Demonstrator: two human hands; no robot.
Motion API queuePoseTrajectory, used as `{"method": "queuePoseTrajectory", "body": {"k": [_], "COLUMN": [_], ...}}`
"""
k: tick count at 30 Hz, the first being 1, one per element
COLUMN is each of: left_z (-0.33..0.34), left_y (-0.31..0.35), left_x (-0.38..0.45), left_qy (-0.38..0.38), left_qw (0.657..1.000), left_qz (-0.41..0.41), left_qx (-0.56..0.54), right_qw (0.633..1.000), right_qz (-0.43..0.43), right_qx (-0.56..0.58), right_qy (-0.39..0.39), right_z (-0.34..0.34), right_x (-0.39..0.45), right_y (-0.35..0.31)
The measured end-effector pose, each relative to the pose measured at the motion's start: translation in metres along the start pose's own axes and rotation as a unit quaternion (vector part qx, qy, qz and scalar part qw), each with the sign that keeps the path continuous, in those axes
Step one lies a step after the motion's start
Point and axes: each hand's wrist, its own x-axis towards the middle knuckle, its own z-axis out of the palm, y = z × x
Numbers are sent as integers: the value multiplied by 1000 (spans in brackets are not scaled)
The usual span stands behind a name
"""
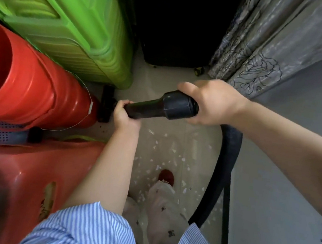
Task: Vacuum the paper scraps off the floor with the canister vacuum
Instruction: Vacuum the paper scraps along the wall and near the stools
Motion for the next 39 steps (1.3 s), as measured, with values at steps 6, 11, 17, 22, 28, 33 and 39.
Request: {"method": "queuePoseTrajectory", "body": {"k": [6,11,17,22,28,33,39], "left_z": [14,22,12,7,11,21,21], "left_y": [8,10,11,11,16,12,14], "left_x": [3,14,39,48,47,22,-11], "left_qy": [-4,-10,-9,-11,20,45,65], "left_qw": [999,999,999,999,999,992,981], "left_qz": [9,2,-6,-22,-27,-24,-36], "left_qx": [-38,-34,-38,-35,34,118,179], "right_qw": [994,997,1000,1000,998,995,991], "right_qz": [-86,-50,-28,-10,3,8,33], "right_qx": [18,13,-11,-18,34,84,112], "right_qy": [64,54,9,2,43,60,65], "right_z": [-11,-7,4,16,18,4,-5], "right_x": [12,21,35,35,33,19,-7], "right_y": [12,16,10,10,6,11,-2]}}
